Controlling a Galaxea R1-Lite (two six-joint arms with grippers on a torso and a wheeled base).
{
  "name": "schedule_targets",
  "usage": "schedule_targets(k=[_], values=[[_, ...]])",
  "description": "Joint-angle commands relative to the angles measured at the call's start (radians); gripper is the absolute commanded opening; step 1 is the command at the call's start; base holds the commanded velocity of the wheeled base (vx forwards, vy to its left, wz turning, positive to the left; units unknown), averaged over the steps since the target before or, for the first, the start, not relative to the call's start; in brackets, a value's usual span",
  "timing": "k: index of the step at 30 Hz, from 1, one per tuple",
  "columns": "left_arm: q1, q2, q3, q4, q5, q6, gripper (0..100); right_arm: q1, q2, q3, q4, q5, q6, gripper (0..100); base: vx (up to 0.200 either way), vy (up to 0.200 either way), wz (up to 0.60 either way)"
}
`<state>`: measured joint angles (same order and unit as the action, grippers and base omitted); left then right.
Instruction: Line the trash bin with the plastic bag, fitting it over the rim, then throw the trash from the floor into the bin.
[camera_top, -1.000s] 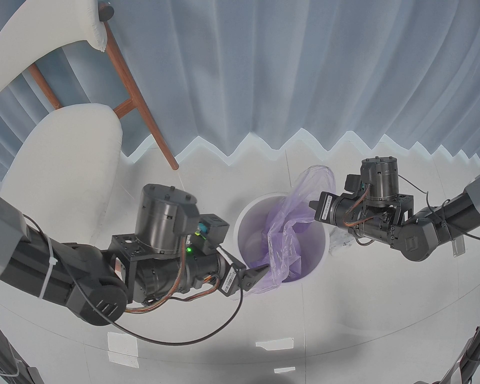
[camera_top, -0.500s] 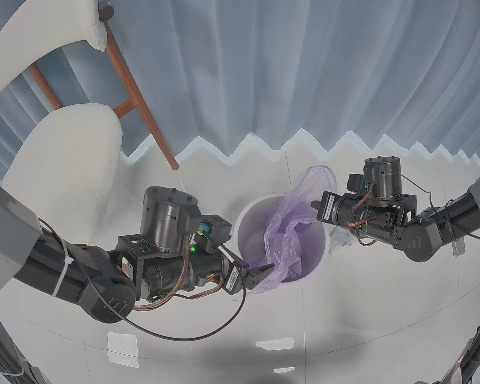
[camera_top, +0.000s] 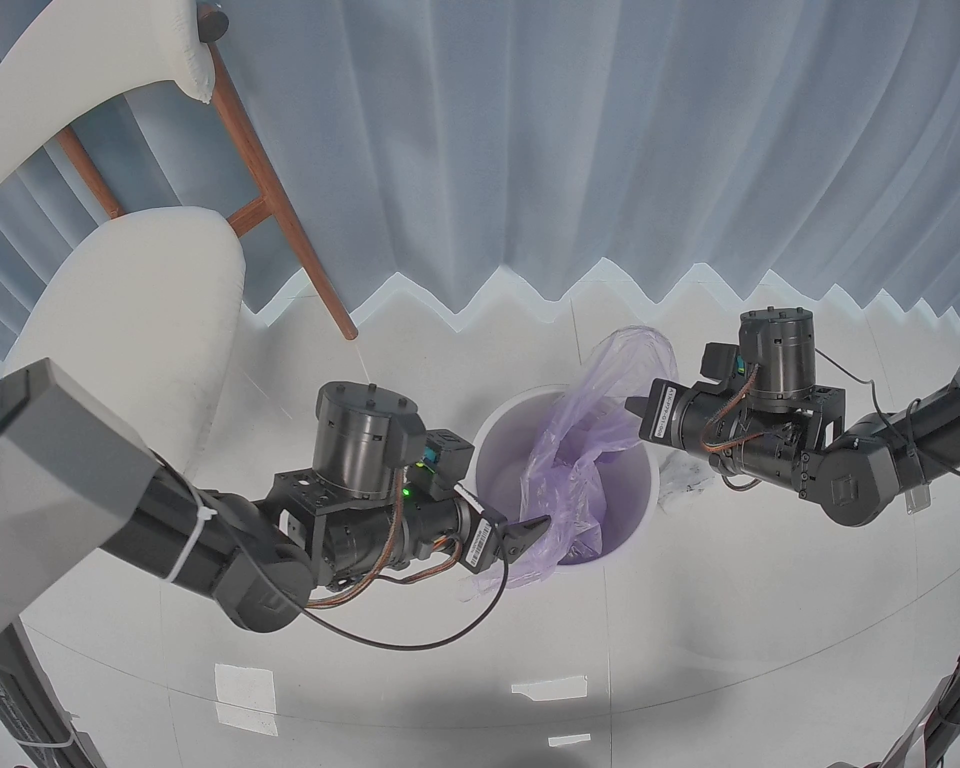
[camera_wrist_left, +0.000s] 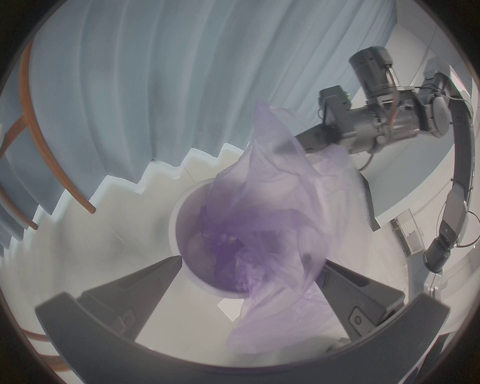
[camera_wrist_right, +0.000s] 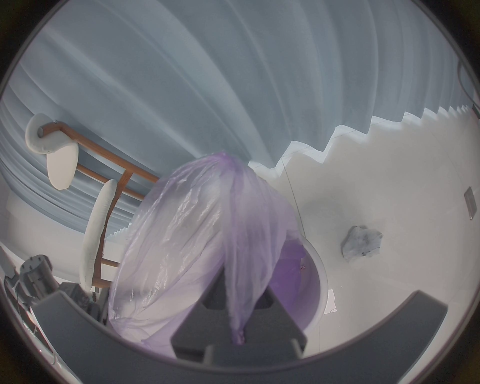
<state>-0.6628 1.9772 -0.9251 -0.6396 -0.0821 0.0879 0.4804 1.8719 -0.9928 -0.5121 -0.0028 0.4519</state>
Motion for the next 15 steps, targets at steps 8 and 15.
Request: schedule_targets(k=[8,15], values=[[-0.001,0.184,-0.103,-0.051,0.005,-0.068,100,-0.002,-0.053,0.054,-0.005,0.001,-0.009,0,0.0,0.0,0.0],[-0.003,0.206,-0.106,-0.14,0.002,-0.102,0,-0.006,-0.059,0.063,-0.009,0.001,-0.006,0,0.0,0.0,0.0]])
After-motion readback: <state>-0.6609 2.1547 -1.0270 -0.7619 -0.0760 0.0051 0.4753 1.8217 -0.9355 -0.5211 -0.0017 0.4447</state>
